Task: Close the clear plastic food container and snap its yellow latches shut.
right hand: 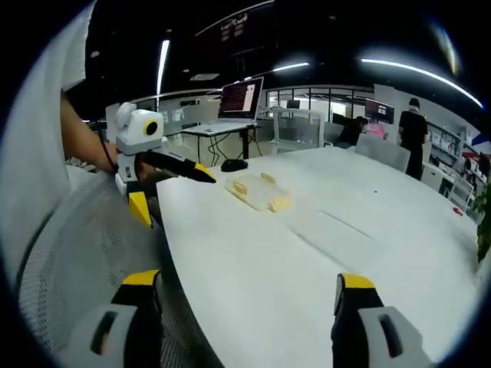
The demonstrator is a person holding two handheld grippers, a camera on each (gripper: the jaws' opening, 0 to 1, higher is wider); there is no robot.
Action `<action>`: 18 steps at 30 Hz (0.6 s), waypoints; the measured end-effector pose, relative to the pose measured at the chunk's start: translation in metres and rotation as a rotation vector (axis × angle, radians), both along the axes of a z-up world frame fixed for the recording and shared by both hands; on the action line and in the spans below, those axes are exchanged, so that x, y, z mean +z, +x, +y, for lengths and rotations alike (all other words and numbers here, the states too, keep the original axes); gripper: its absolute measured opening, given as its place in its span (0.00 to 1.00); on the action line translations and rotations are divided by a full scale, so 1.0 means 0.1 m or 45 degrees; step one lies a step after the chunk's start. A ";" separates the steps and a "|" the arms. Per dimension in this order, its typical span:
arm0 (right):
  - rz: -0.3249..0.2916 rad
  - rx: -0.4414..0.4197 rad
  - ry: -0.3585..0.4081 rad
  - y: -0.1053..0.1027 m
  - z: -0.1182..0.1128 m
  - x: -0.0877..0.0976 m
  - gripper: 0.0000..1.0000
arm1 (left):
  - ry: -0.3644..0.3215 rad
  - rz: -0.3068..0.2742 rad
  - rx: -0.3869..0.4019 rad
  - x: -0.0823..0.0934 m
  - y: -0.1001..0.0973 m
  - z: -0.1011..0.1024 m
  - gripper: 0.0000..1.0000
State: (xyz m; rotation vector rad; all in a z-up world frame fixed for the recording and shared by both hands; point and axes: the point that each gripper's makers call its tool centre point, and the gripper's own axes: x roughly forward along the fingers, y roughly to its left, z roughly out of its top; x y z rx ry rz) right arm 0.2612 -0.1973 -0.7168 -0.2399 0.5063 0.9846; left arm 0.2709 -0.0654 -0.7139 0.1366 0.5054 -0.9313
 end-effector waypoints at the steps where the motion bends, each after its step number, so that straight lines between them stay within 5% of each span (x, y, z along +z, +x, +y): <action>1: 0.001 0.000 0.002 0.00 0.00 0.00 0.93 | 0.001 -0.001 -0.001 0.00 0.00 0.00 0.96; 18: 0.001 -0.033 0.028 0.04 -0.03 0.03 0.93 | 0.001 -0.006 -0.007 0.00 0.00 -0.01 0.96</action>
